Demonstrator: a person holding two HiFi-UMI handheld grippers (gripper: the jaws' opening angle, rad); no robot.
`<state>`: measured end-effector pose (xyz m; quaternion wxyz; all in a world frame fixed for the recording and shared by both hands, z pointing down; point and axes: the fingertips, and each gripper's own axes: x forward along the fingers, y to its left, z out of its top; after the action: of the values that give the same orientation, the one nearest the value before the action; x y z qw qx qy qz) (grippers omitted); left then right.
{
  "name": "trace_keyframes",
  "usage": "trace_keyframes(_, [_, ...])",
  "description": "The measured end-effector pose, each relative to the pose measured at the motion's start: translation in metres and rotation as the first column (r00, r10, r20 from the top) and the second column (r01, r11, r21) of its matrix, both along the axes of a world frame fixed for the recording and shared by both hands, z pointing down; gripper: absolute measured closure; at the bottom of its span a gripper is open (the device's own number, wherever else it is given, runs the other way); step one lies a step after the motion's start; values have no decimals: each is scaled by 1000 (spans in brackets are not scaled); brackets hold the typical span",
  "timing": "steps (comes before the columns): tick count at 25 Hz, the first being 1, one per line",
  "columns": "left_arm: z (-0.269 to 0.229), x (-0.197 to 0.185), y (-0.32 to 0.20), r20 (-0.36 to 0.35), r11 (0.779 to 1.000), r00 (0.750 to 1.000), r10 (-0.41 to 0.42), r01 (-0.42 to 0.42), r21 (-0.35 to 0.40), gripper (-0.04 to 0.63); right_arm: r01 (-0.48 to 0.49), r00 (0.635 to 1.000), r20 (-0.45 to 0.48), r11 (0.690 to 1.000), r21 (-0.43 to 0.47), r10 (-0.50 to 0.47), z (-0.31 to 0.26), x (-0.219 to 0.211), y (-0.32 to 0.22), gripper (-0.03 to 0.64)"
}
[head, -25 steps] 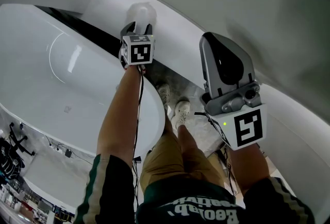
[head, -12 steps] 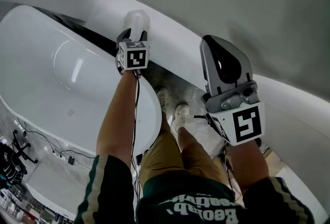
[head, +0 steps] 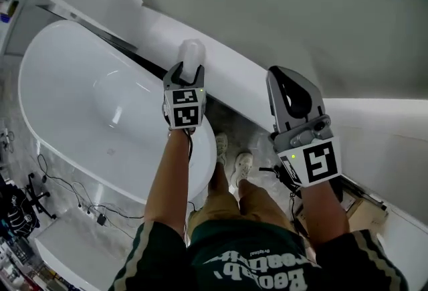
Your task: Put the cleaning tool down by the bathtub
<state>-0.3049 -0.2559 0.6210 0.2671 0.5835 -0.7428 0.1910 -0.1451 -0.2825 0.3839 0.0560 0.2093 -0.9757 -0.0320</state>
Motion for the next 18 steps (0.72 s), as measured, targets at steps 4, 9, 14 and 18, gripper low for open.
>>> trace_keyframes(4, [-61,24,12,19,996,1000,19,-21,88,379,9,1000,-5,1000,19,-9,-16,13,16,601])
trace_keyframes(9, [-151,49,26,87,977,995,46,-63,203,379,4,999,35,1000,7,-4,-55,29,30,601])
trace_keyframes(14, [-229,78,49,176,949,982,62,-113,294,379,16,998,61,1000,21,-17,-90,48,50,601])
trace_keyframes(18, [-290,116,66,222,915,971,89,-168,367,379,38,995,96,999,34,-41,-119,66,68,601])
